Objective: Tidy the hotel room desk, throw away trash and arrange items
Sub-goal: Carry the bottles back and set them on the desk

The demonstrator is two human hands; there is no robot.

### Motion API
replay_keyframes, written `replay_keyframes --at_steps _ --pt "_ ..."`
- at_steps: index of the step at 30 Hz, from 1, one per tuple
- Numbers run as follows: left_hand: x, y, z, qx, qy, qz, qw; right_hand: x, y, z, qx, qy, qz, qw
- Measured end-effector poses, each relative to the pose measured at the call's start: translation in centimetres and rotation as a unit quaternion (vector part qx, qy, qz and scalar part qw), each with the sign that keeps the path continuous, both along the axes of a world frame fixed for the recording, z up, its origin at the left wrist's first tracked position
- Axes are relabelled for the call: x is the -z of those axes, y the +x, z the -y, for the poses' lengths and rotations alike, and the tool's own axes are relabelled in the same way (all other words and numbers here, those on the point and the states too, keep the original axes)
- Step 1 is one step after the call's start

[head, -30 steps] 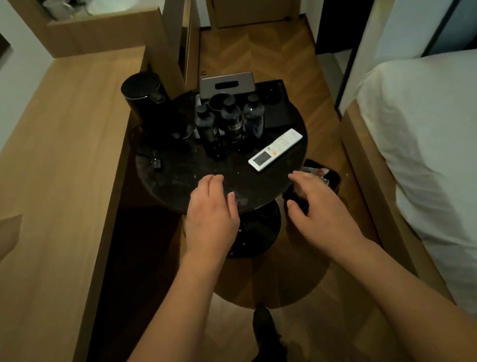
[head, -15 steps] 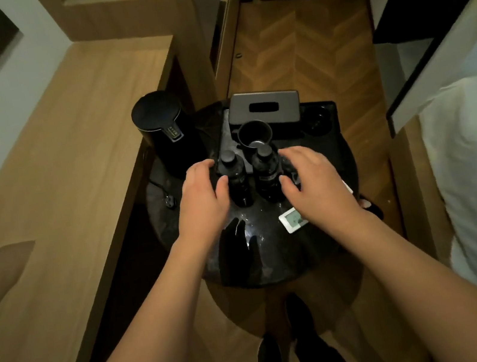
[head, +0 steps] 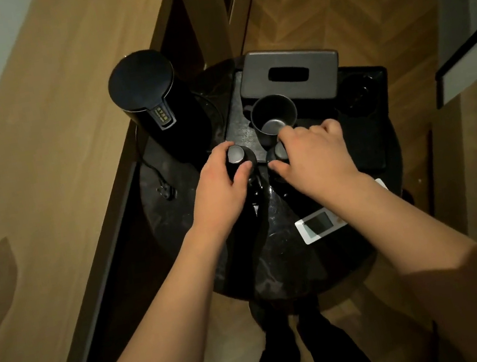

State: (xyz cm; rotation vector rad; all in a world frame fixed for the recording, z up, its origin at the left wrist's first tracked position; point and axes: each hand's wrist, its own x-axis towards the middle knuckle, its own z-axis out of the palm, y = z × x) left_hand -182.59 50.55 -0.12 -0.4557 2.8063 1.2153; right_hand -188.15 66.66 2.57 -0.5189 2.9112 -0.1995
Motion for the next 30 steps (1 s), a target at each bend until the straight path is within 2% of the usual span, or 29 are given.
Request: replay_keyframes --at_steps 4,9,14,23,30 --pt "-0.5 0.9 0.3 -0.012 0.01 -0.009 1.0 -0.7 0.1 0.2 -0.022 -0.028 -0.006 0.999" --pt "-3.6 4.2 2.2 -0.092 0.004 -0.067 0.994 -4.7 1.5 2.4 -0.042 -0.138 -0.009 0.989" --pt "-7.4 9.4 6.3 -0.165 -0.012 -0.112 0.98 -8.1 4.7 6.5 -0.092 -0.154 0.025 0.983" --pt "-10.9 23.0 15.1 -0.345 -0.045 -0.165 0.923 -11.3 14.0 18.7 -0.245 -0.185 0.058 0.95" --pt "-11.1 35.6 21.0 -0.461 -0.055 -0.146 0.873 -11.7 24.1 28.7 -0.36 -0.174 0.085 0.913"
